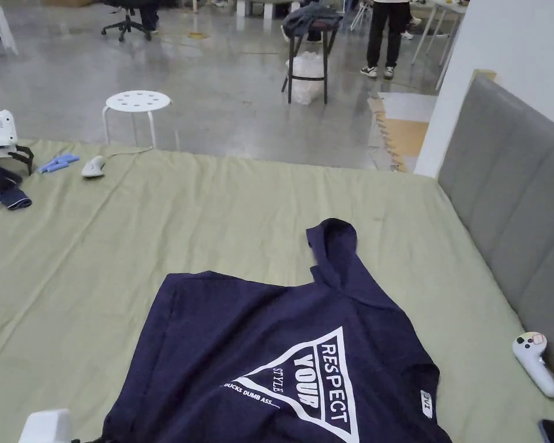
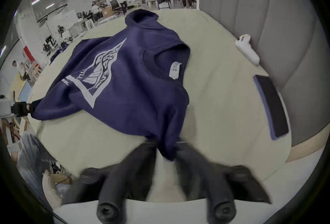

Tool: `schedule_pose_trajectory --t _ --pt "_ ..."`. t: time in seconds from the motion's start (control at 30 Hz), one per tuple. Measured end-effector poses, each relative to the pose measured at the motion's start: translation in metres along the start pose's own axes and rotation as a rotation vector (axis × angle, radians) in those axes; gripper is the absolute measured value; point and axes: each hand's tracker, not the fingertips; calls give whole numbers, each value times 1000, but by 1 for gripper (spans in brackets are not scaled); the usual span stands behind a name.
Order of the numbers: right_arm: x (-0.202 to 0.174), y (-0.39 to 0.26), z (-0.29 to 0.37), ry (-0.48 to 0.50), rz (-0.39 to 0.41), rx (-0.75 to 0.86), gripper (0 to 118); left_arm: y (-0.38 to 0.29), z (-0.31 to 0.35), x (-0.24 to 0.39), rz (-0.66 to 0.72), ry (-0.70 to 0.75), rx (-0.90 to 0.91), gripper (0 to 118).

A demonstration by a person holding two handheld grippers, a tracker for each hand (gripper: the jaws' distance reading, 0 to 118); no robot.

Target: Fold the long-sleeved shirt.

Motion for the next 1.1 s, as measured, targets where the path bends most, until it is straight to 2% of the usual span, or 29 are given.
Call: schedule_pose_trajectory --t 0.03,0.07,0.1,0.13,0.17,0.27,0.3,0.33,0.37,0.4,0.43,0.47,0.5,0.53,0.57,0.63,0.67,0.7,0.73,0.8,0.9,0.93,0.97,1.03,1.07,1.1 --pt "-1 3 5 -31 12 21 111 7 4 -2 -30 26 19 109" --pt "-2 8 12 -35 19 41 116 14 7 0 -51 54 41 108" --pt "-3 14 21 -37 21 86 115 20 11 4 -54 71 90 106" --pt "-2 22 25 4 13 169 115 25 15 8 -70 64 178 106" --pt "-3 33 31 -14 8 203 115 44 24 5 -80 88 212 106" --pt "-11 59 46 -88 63 322 116 76 24 18 -92 105 277 110" --pt "-12 66 47 -94 69 346 116 86 36 38 -95 106 290 108" --pt "-13 73 44 -82 63 366 112 93 37 46 -110 76 289 101" --pt "-14 79 39 -57 49 379 90 99 36 53 -113 61 329 74" --pt "-32 87 62 -46 38 387 57 104 31 59 -121 73 331 41" --pt "-38 91 60 -56 18 383 16 109 20 59 -130 96 326 10" --pt "-43 96 54 -80 8 368 0 112 12 63 -114 109 306 6" --pt "-43 101 50 -66 5 352 0 118 5 64 -119 78 304 4" --pt "-22 97 -7 3 -26 267 0 122 -1 64 -121 35 289 4" --pt "-12 103 -33 41 -22 252 0 127 -14 61 -102 41 283 4" --pt "-1 125 -64 15 -24 259 5 137 -30 59 -142 63 284 4" --pt "-13 140 -51 -40 18 334 47 141 -39 58 -139 69 281 4" --pt "-13 155 -62 -13 -22 287 92 143 -48 60 -129 70 269 4" --pt "-10 169 -77 -14 -31 243 118 146 -56 58 -108 48 243 4" --pt "1 209 -112 32 -71 228 112 152 -72 54 -88 55 232 4" --pt "6 258 -173 -19 -93 169 112 157 -91 52 -71 48 211 4" --pt "26 266 -171 -5 -112 133 110 160 -97 50 -63 45 201 4" --pt "31 276 -185 -2 -127 111 95 162 -103 47 -54 42 192 4" --pt "34 288 -208 18 -141 73 57 164 -111 43 -35 39 183 4" --pt "30 292 -216 0 -162 60 52 166 -115 41 -33 37 176 4" --pt "25 293 -224 -27 -143 26 52 166 -118 40 -30 42 175 4"
